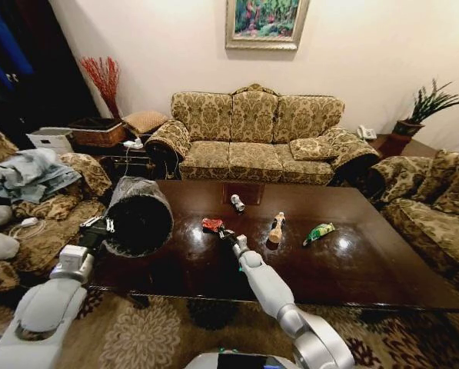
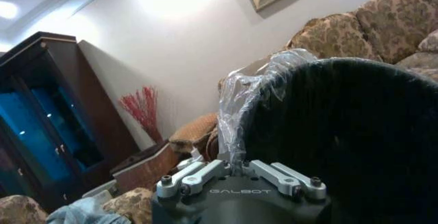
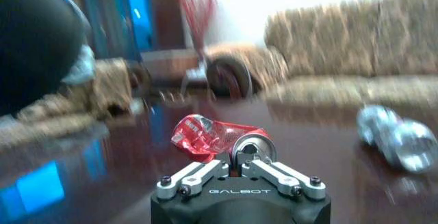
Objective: Move to the front of the table and place the trash on the table into the trash bin.
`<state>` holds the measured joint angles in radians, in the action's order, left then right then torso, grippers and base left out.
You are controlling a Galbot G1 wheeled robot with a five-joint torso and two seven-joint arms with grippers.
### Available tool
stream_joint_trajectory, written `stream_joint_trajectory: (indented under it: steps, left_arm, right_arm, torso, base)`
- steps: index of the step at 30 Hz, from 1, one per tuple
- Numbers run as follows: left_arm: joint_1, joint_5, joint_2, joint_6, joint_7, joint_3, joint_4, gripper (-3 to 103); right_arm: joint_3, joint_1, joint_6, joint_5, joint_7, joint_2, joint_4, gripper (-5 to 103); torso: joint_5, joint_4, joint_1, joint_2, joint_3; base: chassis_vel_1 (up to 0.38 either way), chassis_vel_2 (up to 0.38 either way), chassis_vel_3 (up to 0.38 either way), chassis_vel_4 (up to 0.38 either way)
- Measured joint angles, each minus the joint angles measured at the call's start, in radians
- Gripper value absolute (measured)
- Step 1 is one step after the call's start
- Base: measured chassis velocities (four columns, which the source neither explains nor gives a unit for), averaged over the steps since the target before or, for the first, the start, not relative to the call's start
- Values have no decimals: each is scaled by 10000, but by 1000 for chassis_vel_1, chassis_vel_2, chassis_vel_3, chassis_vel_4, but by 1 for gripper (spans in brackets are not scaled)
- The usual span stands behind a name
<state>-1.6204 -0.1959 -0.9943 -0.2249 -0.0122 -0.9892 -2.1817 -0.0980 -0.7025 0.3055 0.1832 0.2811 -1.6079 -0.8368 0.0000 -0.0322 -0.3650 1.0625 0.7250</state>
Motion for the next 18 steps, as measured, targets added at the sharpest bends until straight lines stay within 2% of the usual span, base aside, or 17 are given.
stream_joint_trajectory:
  steps: [2,3,5,7,8,11,16,18]
  left_arm:
    - [134,-202,354,-42,-1,115,231,2]
    - [134,-202,354,-42,-1,115,231,2]
    - [350,-807,918,-252,3,300,528,2]
    - [418,-1012,1083,-328,2,350,617,2]
    - [499,-1296,1309,-427,6,410,710,2]
    - [698,-1853,1723,-649,5,407,841,2]
    - [775,-2115,1960,-746,-10,374,915,2]
    - [817,-2294,2120,-849,-9,498,988,2]
  right_arm:
    - [-31,-654,170,176,394,1,-1398,5]
    - [-31,-654,170,176,394,1,-1398,5]
    - [24,-1446,56,1006,1029,-3,-3445,5]
    - [31,-1679,-8,1285,1216,4,-4060,5]
    - [10,-1977,-112,1685,1470,124,-4966,5]
    - [-364,-2574,-492,2468,1806,734,-7040,5]
    - [-894,-3142,-657,3115,2284,1318,-8408,5]
    - [-1033,-3486,-842,3620,2892,1624,-9197,5]
  torso:
    - [-3,2,0,0,1]
    - [-3,2,0,0,1]
    - [0,1,0,0,-1]
    - [1,3,0,0,0]
    - [5,-2,0,0,0]
    - [-4,3,1,1,-1]
    - [5,6,0,0,-1]
    - [2,3,0,0,0]
  base:
    - [0,0,0,0]
    - [0,0,0,0]
    - [0,0,0,0]
    - [0,0,0,0]
    - [0,0,0,0]
    - [0,0,0,0]
    - [0,0,0,0]
    - [0,0,0,0]
